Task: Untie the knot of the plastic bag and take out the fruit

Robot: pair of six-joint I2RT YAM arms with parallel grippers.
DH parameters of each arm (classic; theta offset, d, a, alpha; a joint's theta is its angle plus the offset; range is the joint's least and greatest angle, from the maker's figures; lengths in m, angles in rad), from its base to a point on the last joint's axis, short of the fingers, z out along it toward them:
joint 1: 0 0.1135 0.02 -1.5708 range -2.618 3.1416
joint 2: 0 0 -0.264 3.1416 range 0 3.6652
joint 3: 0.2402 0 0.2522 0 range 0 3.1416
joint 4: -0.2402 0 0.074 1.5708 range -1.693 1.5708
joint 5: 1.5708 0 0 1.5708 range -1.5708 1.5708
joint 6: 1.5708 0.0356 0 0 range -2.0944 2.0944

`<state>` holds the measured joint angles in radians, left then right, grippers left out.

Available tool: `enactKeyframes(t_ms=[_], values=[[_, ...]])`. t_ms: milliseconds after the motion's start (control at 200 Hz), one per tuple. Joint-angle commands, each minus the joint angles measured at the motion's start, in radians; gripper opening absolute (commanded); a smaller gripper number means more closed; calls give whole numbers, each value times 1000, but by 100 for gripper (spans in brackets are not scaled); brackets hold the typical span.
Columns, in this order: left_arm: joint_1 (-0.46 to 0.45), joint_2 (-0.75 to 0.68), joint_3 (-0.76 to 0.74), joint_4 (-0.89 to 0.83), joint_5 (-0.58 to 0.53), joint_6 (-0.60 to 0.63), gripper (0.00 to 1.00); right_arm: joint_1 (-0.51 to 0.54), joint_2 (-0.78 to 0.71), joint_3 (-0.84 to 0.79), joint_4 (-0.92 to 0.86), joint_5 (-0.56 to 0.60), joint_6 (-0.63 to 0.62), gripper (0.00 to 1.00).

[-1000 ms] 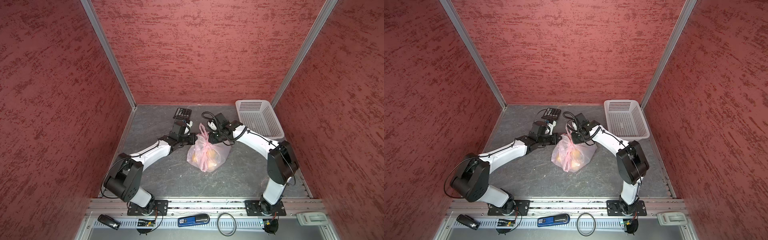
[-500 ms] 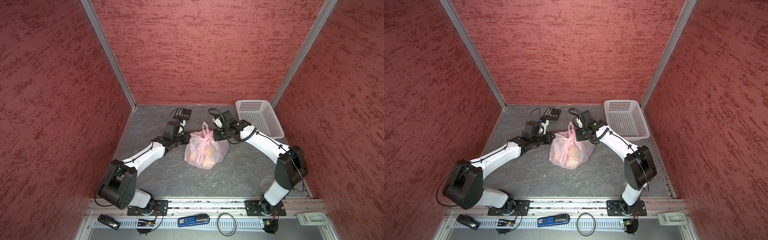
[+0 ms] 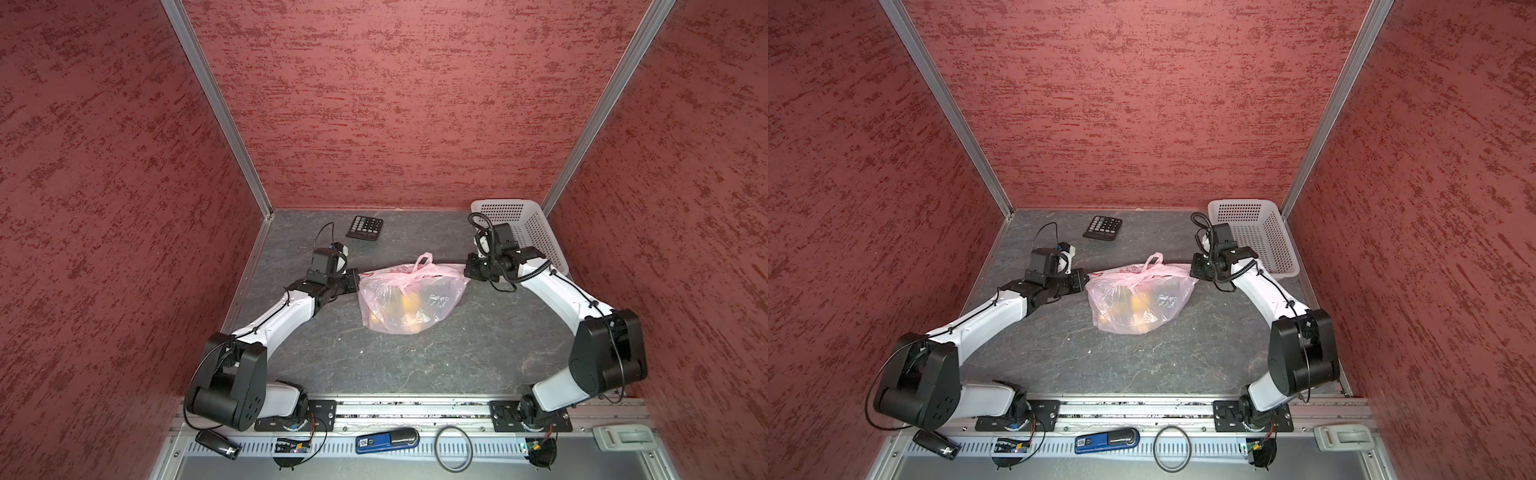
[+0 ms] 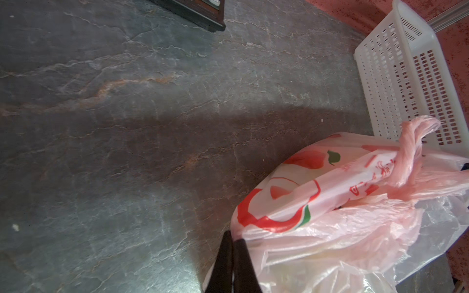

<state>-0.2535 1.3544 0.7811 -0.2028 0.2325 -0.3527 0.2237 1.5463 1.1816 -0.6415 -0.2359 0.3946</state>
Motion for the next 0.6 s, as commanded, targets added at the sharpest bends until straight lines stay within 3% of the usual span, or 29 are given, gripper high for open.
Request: enactKeyframes(t_ms=[0, 170, 276, 341, 396, 596], values=[[47, -23, -29, -21, -59, 13, 0, -43, -25, 3, -1, 63, 42, 0], [62, -17, -62, -9, -48, -1, 0, -72, -1, 23, -12, 60, 60, 0], [53, -23, -57, -4, -38, 5, 0, -58, 18, 65, -10, -12, -20, 0], [33, -39, -39, 6, -31, 23, 0, -12, -1, 97, -23, 16, -104, 25], [17, -51, -16, 8, -33, 35, 0, 33, -15, 126, -41, 44, -185, 39], [4, -48, 56, 26, -17, 46, 0, 142, -69, 135, -25, 86, -338, 65]])
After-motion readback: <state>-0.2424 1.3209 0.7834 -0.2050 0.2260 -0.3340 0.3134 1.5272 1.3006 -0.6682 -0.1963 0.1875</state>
